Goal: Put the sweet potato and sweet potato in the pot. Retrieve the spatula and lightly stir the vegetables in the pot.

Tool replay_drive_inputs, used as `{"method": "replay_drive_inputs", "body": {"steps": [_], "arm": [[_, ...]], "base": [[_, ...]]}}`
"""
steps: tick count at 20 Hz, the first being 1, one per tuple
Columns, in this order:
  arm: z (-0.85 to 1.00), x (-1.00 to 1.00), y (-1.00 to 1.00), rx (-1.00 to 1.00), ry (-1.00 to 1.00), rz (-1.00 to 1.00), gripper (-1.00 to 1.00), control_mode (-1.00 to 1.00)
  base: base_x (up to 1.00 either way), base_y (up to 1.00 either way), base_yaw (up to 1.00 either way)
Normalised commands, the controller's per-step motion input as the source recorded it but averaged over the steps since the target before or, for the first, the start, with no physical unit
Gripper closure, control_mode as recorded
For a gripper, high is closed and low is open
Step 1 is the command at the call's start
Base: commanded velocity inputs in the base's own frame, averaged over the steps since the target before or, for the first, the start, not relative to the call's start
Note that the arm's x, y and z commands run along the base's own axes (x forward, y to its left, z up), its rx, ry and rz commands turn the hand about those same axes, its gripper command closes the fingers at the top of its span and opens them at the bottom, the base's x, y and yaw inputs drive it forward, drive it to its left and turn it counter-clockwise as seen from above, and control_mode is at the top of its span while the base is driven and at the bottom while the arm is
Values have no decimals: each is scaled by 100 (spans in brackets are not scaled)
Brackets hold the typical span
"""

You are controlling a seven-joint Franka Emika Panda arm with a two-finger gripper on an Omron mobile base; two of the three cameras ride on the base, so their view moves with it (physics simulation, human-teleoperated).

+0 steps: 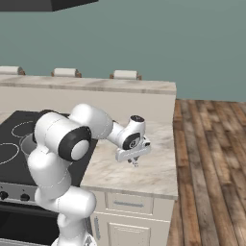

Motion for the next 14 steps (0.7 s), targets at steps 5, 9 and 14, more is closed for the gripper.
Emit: {"method": "replay_drive_inputs", "body": {"steps": [5, 9, 14], "arm": [[100, -55, 0, 0, -2, 9, 100, -100], [100, -53, 12, -6, 5, 19, 100, -100], [100, -28, 40, -17, 24, 25, 100, -100]], "base": [[0, 0, 0], [0, 0, 0], [0, 0, 0]]}}
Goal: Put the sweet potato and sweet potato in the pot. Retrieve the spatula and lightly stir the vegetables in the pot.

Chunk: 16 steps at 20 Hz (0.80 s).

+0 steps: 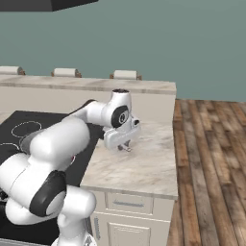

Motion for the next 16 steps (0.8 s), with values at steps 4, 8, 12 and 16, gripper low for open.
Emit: {"method": "replay_drive_inputs", "body": {"steps": [4, 8, 12, 16], "arm": [[100, -1, 38, -21, 22, 25, 100, -100], [75, 0, 42, -14, 9, 20, 100, -100], [-1, 0, 49, 0, 5, 10, 100, -100], [6, 0, 82, -10, 3, 3, 100, -100]], "base": [[0, 0, 0], [0, 0, 0], [0, 0, 0], [0, 0, 0]]}}
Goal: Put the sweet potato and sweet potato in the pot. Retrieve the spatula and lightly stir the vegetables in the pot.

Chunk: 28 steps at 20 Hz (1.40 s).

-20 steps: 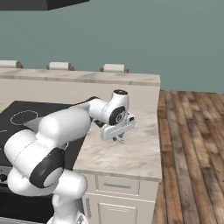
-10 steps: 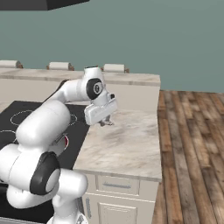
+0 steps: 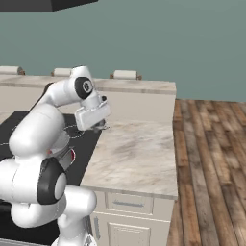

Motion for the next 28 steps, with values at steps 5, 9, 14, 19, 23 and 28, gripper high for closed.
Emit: {"method": "replay_drive_inputs", "body": {"steps": [5, 9, 14, 19, 23, 28], "arm": [[52, 0, 77, -26, 4, 6, 100, -100], [5, 0, 38, -35, 11, 1, 100, -100], [0, 1, 35, -38, 10, 1, 100, -100], [29, 6, 44, -27, 12, 2, 100, -100], [38, 3, 46, -20, 11, 2, 100, -100], [-6, -5, 18, -1, 0, 2, 100, -100]], "base": [[0, 0, 0], [0, 0, 0], [0, 0, 0], [0, 0, 0], [0, 0, 0], [0, 0, 0]]}}
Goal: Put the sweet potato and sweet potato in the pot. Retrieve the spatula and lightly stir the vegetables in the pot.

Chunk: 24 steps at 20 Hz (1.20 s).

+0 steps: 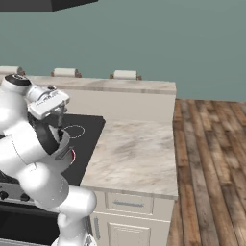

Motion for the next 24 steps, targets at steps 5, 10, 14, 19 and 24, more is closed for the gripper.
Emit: {"method": "replay_drive_inputs", "body": {"steps": [5, 10, 14, 19, 24], "arm": [[-46, 0, 7, -3, 0, 1, 100, -100], [-13, 0, 20, -7, 2, 0, 100, -100], [1, 0, 28, -10, 7, 1, 100, -100], [-17, 0, 18, -11, 4, 0, 100, -100], [-9, 0, 15, -9, 0, 0, 100, -100]], "base": [[0, 0, 0], [0, 0, 0], [0, 0, 0], [0, 0, 0], [0, 0, 0]]}}
